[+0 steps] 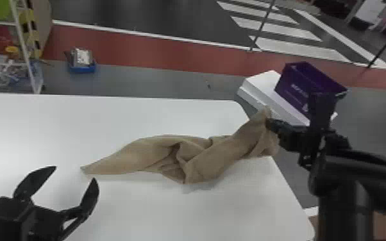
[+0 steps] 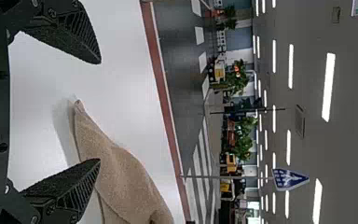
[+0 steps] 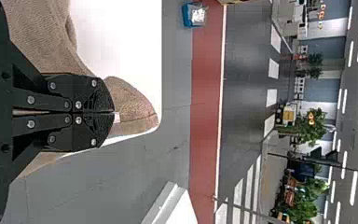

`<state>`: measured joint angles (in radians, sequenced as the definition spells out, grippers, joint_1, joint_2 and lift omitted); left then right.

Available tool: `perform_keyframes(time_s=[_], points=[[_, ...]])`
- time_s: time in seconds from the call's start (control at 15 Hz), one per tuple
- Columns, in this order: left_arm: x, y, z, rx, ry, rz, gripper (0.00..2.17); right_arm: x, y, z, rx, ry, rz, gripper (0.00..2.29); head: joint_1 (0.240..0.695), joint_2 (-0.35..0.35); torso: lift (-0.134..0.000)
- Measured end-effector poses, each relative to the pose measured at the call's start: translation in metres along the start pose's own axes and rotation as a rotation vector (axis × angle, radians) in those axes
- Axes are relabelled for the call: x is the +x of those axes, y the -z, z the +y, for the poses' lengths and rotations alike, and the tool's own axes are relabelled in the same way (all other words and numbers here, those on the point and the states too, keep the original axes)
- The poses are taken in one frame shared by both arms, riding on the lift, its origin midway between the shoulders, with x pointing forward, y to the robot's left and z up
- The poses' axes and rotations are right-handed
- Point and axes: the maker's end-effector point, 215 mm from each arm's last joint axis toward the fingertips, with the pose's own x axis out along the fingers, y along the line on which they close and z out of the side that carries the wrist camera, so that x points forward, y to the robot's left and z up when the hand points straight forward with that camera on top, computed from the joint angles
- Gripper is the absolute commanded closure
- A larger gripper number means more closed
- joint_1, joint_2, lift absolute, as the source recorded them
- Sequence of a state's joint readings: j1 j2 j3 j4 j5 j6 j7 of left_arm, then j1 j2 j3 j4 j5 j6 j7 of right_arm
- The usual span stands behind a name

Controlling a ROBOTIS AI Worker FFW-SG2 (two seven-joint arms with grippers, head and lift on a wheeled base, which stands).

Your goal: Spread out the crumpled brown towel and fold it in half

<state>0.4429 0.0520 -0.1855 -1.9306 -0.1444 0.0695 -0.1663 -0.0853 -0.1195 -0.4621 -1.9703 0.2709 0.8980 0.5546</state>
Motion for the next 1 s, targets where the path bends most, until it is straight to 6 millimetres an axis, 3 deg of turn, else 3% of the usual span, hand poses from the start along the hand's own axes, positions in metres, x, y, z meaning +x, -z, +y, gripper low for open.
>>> perform_keyframes(time_s=[0.33,0.47,0.67,1.0], points=[[0.043,0.011,-0.046,0.009,0.107,0.015,0.22,-0.017,0.021,-0.042,0.040,-0.013,-0.132,1.36,0.695,-0.350,-0.124],[0.052,0.014,-0.071,0.006,0.166,0.020,0.34,-0.021,0.034,-0.050,0.021,-0.006,-0.147,1.36,0.695,-0.350,-0.124],[0.051,0.006,-0.102,-0.008,0.236,0.004,0.94,-0.022,0.047,-0.046,0.006,-0.008,-0.158,1.36,0.695,-0.350,-0.124],[0.056,-0.007,-0.139,-0.004,0.308,-0.019,1.00,-0.025,0.058,-0.022,0.001,-0.042,-0.166,1.36,0.695,-0.350,-0.124]])
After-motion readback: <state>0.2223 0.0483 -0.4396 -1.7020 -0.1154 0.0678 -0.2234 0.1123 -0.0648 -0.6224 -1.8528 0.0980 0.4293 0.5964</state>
